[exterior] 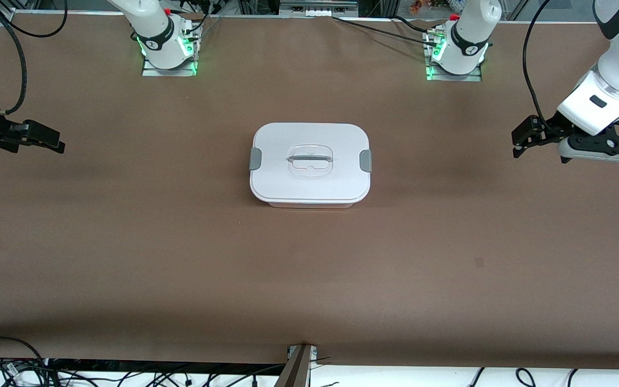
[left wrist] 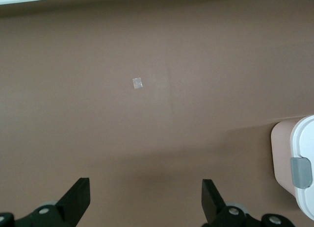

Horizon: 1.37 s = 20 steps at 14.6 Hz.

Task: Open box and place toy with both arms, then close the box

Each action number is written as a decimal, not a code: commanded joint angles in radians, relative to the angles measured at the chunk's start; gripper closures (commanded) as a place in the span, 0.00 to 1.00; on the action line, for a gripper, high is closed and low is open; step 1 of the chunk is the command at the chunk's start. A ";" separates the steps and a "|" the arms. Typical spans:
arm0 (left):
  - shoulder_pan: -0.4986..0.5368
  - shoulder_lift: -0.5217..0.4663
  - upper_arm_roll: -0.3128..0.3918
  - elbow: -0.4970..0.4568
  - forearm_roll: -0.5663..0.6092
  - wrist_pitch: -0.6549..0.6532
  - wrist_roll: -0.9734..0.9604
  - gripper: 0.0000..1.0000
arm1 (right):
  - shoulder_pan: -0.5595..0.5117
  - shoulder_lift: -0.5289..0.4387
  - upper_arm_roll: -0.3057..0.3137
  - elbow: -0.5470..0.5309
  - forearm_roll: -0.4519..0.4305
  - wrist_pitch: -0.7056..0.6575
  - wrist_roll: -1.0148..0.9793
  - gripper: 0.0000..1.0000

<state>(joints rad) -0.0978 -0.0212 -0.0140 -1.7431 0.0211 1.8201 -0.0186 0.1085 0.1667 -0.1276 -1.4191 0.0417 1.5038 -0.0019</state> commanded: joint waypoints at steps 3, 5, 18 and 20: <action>0.007 0.030 -0.006 0.059 -0.013 -0.035 -0.006 0.00 | -0.006 0.007 0.006 0.014 -0.008 -0.002 -0.010 0.00; 0.006 0.035 -0.007 0.062 -0.013 -0.035 -0.004 0.00 | -0.006 0.007 0.006 0.014 -0.006 -0.002 -0.010 0.00; -0.008 0.033 -0.021 0.085 -0.012 -0.056 -0.007 0.00 | -0.006 0.007 0.006 0.014 -0.006 -0.002 -0.010 0.00; -0.006 0.037 -0.021 0.088 -0.012 -0.055 -0.004 0.00 | -0.006 0.007 0.006 0.014 -0.006 -0.002 -0.010 0.00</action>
<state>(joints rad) -0.1050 -0.0007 -0.0333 -1.6941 0.0211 1.7951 -0.0187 0.1086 0.1669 -0.1275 -1.4191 0.0417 1.5040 -0.0021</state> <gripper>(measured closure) 0.000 0.000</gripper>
